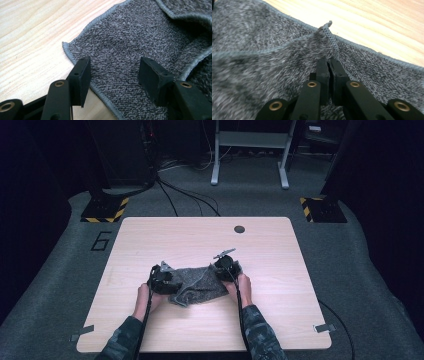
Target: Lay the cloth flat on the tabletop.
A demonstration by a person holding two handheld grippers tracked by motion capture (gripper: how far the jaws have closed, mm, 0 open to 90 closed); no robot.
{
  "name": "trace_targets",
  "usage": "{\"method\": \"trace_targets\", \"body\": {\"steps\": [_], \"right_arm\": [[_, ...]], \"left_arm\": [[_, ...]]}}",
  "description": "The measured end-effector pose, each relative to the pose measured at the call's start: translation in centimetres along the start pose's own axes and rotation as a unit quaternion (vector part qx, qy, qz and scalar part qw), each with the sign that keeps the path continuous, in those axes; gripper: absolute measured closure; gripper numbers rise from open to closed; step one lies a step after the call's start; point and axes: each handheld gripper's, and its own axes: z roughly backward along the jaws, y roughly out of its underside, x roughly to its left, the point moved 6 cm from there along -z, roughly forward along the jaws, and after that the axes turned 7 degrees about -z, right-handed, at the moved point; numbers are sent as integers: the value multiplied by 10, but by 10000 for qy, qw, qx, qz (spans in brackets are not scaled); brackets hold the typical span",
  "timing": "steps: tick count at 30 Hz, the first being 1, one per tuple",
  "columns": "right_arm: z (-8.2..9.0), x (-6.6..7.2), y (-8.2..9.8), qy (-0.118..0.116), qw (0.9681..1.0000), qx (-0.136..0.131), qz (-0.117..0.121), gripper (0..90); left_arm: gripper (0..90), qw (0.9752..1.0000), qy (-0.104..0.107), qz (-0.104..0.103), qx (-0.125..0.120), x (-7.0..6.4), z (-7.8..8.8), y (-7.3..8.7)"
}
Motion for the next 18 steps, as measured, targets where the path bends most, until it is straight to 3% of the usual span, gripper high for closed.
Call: {"method": "trace_targets", "body": {"steps": [4,11,15,18], "right_arm": [[9,0,4,17,10000,-77,14,877],[46,0,24,-49,9996,-272,18,876],[63,-1,48,-74,9999,-118,-23,876],[69,-3,69,-218,9997,26,-141,852]], "left_arm": [[433,10000,-3,30,-10,0,-1,0],[434,10000,-8,12,30,2,-1,-1],[433,10000,8,3,1,3,-1,-1],[428,10000,4,9,-12,3,-2,-1]]}}
